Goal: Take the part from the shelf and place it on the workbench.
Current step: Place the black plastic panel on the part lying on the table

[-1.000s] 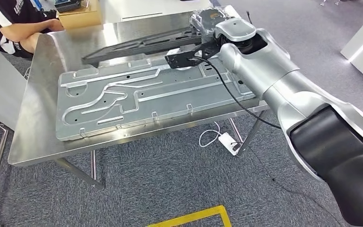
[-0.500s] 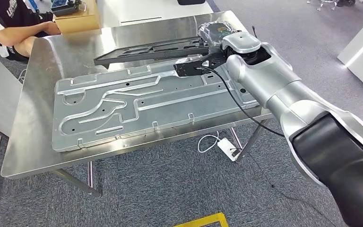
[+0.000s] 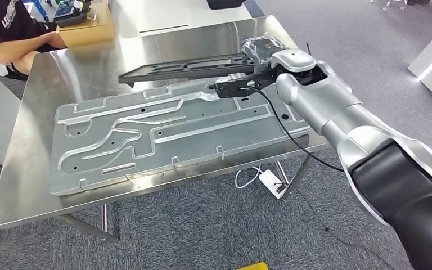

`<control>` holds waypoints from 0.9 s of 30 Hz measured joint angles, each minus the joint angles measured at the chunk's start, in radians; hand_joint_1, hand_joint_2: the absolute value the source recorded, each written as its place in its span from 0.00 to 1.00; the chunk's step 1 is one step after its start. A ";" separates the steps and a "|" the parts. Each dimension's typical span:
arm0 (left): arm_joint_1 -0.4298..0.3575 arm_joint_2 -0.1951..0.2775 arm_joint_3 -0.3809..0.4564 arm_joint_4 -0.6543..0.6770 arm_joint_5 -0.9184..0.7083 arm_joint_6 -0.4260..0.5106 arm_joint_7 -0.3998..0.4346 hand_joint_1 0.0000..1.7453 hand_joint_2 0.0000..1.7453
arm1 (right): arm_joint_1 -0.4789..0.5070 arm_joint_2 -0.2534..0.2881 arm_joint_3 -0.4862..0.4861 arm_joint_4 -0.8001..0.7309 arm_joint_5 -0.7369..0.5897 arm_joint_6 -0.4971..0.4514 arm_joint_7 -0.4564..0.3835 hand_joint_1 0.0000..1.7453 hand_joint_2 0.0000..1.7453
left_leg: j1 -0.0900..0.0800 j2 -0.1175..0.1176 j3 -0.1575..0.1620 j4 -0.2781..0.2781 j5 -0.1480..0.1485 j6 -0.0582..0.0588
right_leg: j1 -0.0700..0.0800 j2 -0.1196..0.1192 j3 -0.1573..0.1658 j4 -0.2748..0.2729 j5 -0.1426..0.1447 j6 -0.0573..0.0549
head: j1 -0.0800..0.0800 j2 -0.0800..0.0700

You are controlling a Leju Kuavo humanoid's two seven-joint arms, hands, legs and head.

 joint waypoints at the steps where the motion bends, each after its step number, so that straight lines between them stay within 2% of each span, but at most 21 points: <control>1: 0.000 0.000 0.000 0.000 0.001 0.000 -0.004 0.00 1.00 | 0.003 -0.004 0.000 0.000 0.000 -0.001 -0.001 1.00 1.00 | 0.000 0.001 -0.013 0.029 -0.017 -0.003 | -0.001 0.000 0.003 -0.003 -0.001 -0.005 | 0.000 0.000; 2: 0.000 0.000 0.000 0.000 0.002 0.000 -0.007 0.00 1.00 | 0.006 -0.007 0.000 -0.001 -0.001 -0.003 -0.002 1.00 1.00 | 0.000 0.003 -0.039 0.081 -0.043 -0.005 | -0.002 0.001 0.006 -0.005 -0.003 -0.011 | 0.000 0.000; 4: 0.000 0.000 0.001 0.000 0.004 -0.001 -0.013 0.00 1.00 | 0.015 -0.012 -0.001 -0.001 -0.004 -0.007 -0.004 1.00 1.00 | -0.002 0.004 -0.114 0.221 -0.091 -0.004 | 0.003 0.004 0.009 -0.005 -0.007 -0.018 | 0.000 0.000; 5: 0.000 0.000 0.001 0.000 0.005 -0.001 -0.014 0.00 1.00 | 0.022 -0.013 -0.001 -0.001 -0.006 -0.009 -0.004 1.00 1.00 | -0.003 0.004 -0.146 0.271 -0.098 -0.002 | 0.007 0.005 0.012 -0.004 -0.009 -0.021 | 0.000 0.000; 6: 0.000 0.000 0.001 0.000 0.006 -0.001 -0.015 0.00 1.00 | 0.029 -0.015 -0.002 -0.001 -0.008 -0.009 -0.005 1.00 1.00 | -0.005 0.004 -0.162 0.284 -0.085 0.003 | 0.011 0.006 0.016 -0.003 -0.012 -0.024 | 0.000 0.000; 7: 0.000 0.000 0.001 0.000 0.006 -0.002 -0.017 0.00 1.00 | 0.036 -0.017 -0.002 -0.001 -0.010 -0.010 -0.006 1.00 1.00 | -0.009 0.004 -0.159 0.259 -0.053 0.010 | 0.015 0.007 0.021 -0.003 -0.016 -0.025 | 0.000 0.000; 9: 0.001 0.002 0.001 0.000 0.007 -0.006 -0.020 0.00 1.00 | 0.047 -0.025 -0.004 -0.004 -0.016 -0.011 -0.009 1.00 1.00 | -0.018 0.004 -0.110 0.129 0.029 0.033 | 0.022 0.007 0.034 -0.003 -0.022 -0.027 | 0.000 0.000; 10: 0.001 0.003 0.002 0.000 0.007 -0.007 -0.021 0.00 1.00 | 0.050 -0.030 -0.006 -0.005 -0.021 -0.015 -0.011 1.00 1.00 | -0.024 0.004 -0.086 0.069 0.055 0.044 | 0.025 0.007 0.037 -0.003 -0.025 -0.026 | 0.000 0.000; 11: 0.000 0.004 0.002 0.000 0.007 -0.008 -0.023 0.00 1.00 | 0.054 -0.034 -0.011 -0.007 -0.027 -0.019 -0.013 1.00 1.00 | -0.027 0.004 -0.068 0.028 0.066 0.051 | 0.024 0.006 0.036 -0.004 -0.025 -0.024 | 0.000 0.000; 13: -0.001 0.004 0.002 0.000 0.008 -0.010 -0.024 0.00 1.00 | 0.069 -0.041 -0.023 -0.010 -0.038 -0.030 -0.015 1.00 1.00 | -0.032 0.004 -0.058 0.002 0.065 0.054 | 0.022 0.005 0.034 -0.006 -0.023 -0.017 | 0.000 0.000; 15: 0.000 0.002 0.002 0.000 0.008 -0.011 -0.024 0.00 1.00 | 0.093 -0.047 -0.031 -0.016 -0.043 -0.038 -0.018 1.00 1.00 | -0.025 0.006 -0.048 -0.017 0.070 0.053 | 0.022 0.005 0.032 -0.003 -0.028 -0.008 | 0.000 0.000; 16: 0.001 0.002 0.002 0.000 0.007 -0.011 -0.024 0.00 1.00 | 0.105 -0.051 -0.034 -0.018 -0.044 -0.041 -0.021 1.00 1.00 | -0.021 0.008 -0.042 -0.025 0.074 0.054 | 0.022 0.005 0.024 0.017 -0.042 -0.002 | 0.000 0.000; 19: 0.000 0.002 0.002 0.000 0.007 -0.013 -0.031 0.00 1.00 | 0.134 -0.058 -0.046 -0.020 -0.043 -0.056 -0.029 1.00 1.00 | -0.016 0.010 -0.036 -0.034 0.079 0.056 | 0.012 0.003 -0.042 0.158 -0.117 0.013 | 0.001 0.000; 20: 0.000 0.002 0.002 0.000 0.007 -0.014 -0.032 0.00 1.00 | 0.138 -0.059 -0.048 -0.020 -0.043 -0.059 -0.030 1.00 1.00 | -0.016 0.010 -0.036 -0.034 0.078 0.056 | 0.009 0.002 -0.057 0.190 -0.132 0.015 | 0.001 0.000; 23: 0.000 0.002 0.002 0.000 0.007 -0.015 -0.034 0.00 1.00 | 0.144 -0.060 -0.051 -0.020 -0.043 -0.061 -0.032 1.00 1.00 | -0.016 0.010 -0.036 -0.034 0.078 0.056 | 0.006 0.001 -0.075 0.225 -0.144 0.018 | 0.001 0.000; 25: 0.000 0.002 0.002 0.000 0.007 -0.018 -0.037 0.00 1.00 | 0.157 -0.064 -0.057 -0.019 -0.044 -0.063 -0.035 0.50 0.50 | -0.015 0.009 -0.036 -0.032 0.076 0.055 | 0.000 0.000 -0.095 0.260 -0.144 0.024 | 0.001 0.000; 27: 0.001 0.001 0.002 0.000 0.001 -0.020 -0.041 0.00 0.50 | 0.171 -0.072 -0.075 -0.021 -0.050 -0.063 -0.042 0.00 0.00 | -0.012 0.006 -0.039 -0.015 0.063 0.043 | -0.009 -0.004 -0.043 0.142 -0.081 0.032 | 0.001 0.000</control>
